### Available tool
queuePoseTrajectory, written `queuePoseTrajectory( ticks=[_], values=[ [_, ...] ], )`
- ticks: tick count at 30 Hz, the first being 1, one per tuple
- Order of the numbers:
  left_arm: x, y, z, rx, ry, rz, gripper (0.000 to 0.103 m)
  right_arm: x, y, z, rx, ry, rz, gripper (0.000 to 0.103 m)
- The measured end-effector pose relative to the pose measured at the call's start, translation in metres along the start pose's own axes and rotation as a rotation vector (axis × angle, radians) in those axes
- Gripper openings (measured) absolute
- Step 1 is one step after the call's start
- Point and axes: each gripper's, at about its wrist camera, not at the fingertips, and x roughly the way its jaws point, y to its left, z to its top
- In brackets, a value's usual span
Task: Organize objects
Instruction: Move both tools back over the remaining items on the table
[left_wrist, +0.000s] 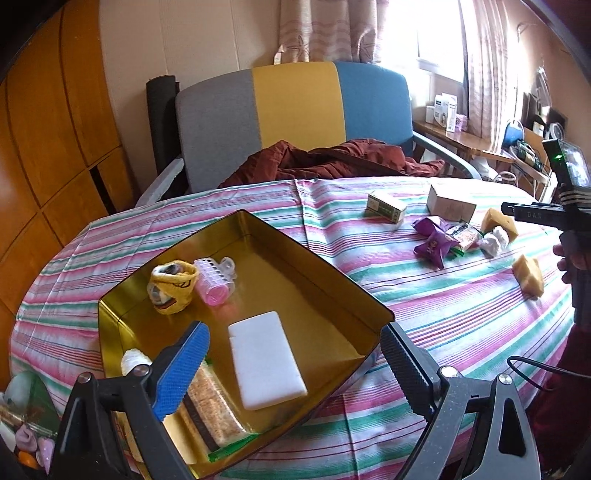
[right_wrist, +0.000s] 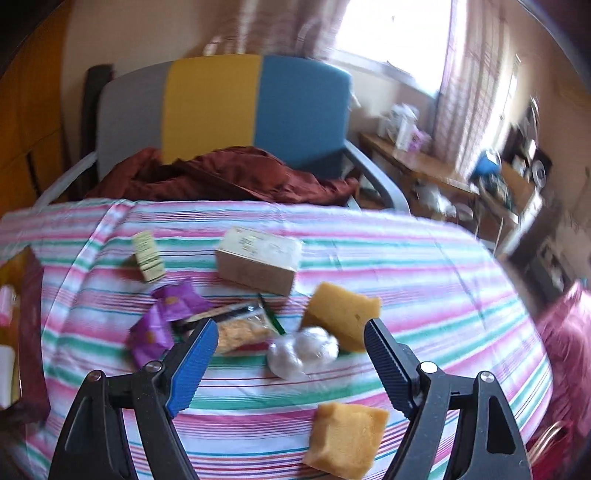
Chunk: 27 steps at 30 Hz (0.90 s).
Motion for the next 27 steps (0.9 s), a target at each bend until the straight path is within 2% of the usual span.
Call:
queuePoseTrajectory(
  ticks=[7, 19, 27],
  values=[
    [0.01, -0.021, 0.009, 0.044, 0.012, -0.011, 0.094, 0.006, -0.018, 0.0, 0.11, 0.028, 0.043, 0.083],
    [0.031, -0.059, 0.026, 0.131, 0.021, -0.041, 0.094, 0.02, -0.053, -0.006, 0.284, 0.105, 0.047, 0.083],
    [0.054, -0.087, 0.049, 0.157, 0.036, -0.106, 0.094, 0.022, -0.076, -0.011, 0.407, 0.122, 0.06, 0.083]
  ],
)
